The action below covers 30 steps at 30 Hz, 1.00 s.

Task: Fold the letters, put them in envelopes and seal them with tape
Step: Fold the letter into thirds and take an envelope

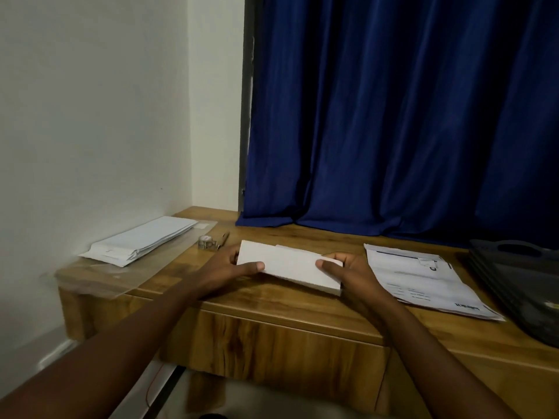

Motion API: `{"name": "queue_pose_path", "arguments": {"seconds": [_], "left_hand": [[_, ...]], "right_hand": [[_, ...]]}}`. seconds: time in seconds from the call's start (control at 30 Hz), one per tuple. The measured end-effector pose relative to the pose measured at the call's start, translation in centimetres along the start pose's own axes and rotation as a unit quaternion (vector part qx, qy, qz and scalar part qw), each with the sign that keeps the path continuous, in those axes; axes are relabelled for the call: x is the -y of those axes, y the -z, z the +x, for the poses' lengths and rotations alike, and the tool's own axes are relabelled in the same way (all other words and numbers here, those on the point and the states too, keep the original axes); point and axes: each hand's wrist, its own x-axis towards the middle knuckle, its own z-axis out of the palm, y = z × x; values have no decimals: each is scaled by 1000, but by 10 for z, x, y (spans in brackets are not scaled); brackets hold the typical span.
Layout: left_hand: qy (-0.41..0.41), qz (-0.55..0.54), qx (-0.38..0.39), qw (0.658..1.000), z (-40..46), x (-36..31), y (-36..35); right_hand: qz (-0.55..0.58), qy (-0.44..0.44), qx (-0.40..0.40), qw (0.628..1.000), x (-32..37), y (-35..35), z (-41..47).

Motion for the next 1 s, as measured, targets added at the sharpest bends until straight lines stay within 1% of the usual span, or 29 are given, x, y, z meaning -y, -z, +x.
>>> {"name": "queue_pose_path", "arguments": {"seconds": [0.07, 0.13, 0.2, 0.3, 0.4, 0.53, 0.6, 0.67, 0.73, 0.77, 0.83, 0.9, 0.93, 1.0], "left_hand": [[12, -30, -25, 999, 17, 6, -3], [27, -53, -29, 998, 31, 12, -7], [37, -47, -27, 998, 43, 16, -12], [46, -27, -43, 998, 54, 14, -20], [40, 36, -97, 994, 62, 16, -27], [53, 128, -134, 981, 62, 17, -33], [53, 167, -135, 975, 62, 19, -33], [31, 202, -126, 971, 63, 21, -34], [1, 270, -108, 957, 64, 22, -34], [-8, 302, -100, 948, 65, 22, -34], [-8, 346, -86, 934, 65, 22, -34], [-14, 349, -66, 935, 66, 22, -36], [-26, 343, -51, 938, 66, 23, -37], [-66, 349, -11, 935, 68, 26, -39]], "right_hand": [[30, -24, -16, 999, 6, 8, 18], [24, -35, -27, 999, 8, 17, 37], [43, -55, -45, 997, 4, 24, 56], [120, -116, -66, 984, -3, 31, 78], [176, -163, -58, 969, -9, 34, 93], [168, -167, -49, 970, -22, 32, 106], [134, -165, -67, 975, -27, 31, 109], [79, -139, -85, 984, -33, 29, 109], [-13, -87, -109, 990, -37, 26, 104], [-77, -52, -124, 988, -38, 24, 101], [-212, 26, -143, 966, -39, 19, 94], [-309, 80, -125, 939, -35, 11, 89], [-350, 90, -107, 926, -32, 4, 87], [-426, 78, -72, 898, -28, -14, 82]]}}
